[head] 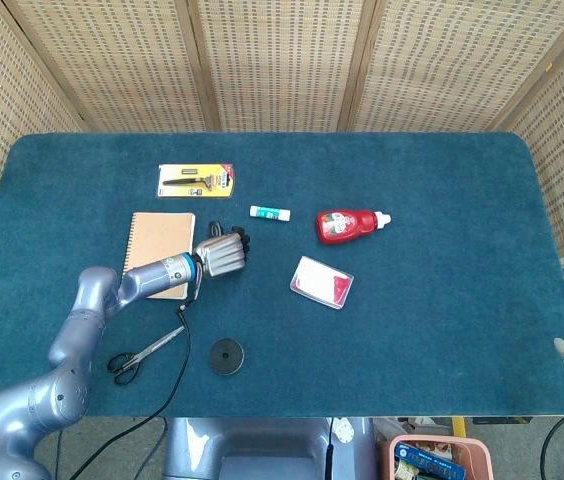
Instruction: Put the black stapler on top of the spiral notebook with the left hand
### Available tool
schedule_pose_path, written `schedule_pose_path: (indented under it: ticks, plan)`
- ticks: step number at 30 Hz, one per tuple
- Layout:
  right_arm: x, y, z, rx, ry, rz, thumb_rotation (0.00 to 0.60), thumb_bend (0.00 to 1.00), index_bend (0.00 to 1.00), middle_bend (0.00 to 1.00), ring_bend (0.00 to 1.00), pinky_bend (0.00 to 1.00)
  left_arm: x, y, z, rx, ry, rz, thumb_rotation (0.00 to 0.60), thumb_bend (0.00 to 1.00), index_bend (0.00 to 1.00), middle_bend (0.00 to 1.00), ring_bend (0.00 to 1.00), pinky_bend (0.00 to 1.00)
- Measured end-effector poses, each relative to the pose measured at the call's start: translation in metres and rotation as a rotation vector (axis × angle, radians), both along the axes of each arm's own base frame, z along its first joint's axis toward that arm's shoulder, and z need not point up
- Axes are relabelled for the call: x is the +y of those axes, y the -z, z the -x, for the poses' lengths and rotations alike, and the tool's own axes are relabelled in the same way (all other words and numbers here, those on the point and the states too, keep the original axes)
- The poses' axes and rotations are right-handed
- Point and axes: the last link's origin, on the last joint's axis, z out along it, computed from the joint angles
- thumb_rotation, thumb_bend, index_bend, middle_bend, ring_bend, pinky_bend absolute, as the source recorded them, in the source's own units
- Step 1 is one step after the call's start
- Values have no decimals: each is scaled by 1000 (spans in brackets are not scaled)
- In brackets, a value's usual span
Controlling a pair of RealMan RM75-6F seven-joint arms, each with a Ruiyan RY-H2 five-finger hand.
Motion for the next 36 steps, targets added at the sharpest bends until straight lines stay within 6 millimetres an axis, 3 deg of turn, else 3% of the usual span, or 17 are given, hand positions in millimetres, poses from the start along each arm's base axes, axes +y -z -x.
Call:
schedule_pose_path:
  ticks: [2,4,14,18,23,27,34,36]
  plan:
    - [0,0,0,-1,0,0,600,0,0,0,0,0,-1,1,0,-8,4,3,600,404,818,622,487,563]
    - [0,0,0,-3,-2,0,600,0,0,0,0,0,-2,0,0,-17,4,0,600,423,823,626,495,591]
    - [1,0,-1,-3,-9,-4,600,0,0,0,0,0,4,-12,-5,-40,32,-18,600,455,826,628,498,606]
    - [2,0,-3,-6,-15,-3,600,0,0,0,0,0,7,-25,-9,-53,73,-20,600,460,826,627,499,606]
    - [3,0,-4,-9,-20,-8,600,0,0,0,0,0,7,-54,-5,-92,127,-3,600,460,826,627,499,606]
    - [4,1,-6,-8,-28,-15,600,0,0,0,0,0,-4,-80,19,-134,123,28,600,461,826,628,499,606]
    - [6,9,-11,15,-40,-40,600,0,0,0,0,0,-39,-122,100,-185,-14,31,600,461,826,627,499,606]
    - [6,12,-13,25,-44,-45,600,0,0,0,0,0,-43,-130,114,-187,-54,19,600,461,826,627,499,606]
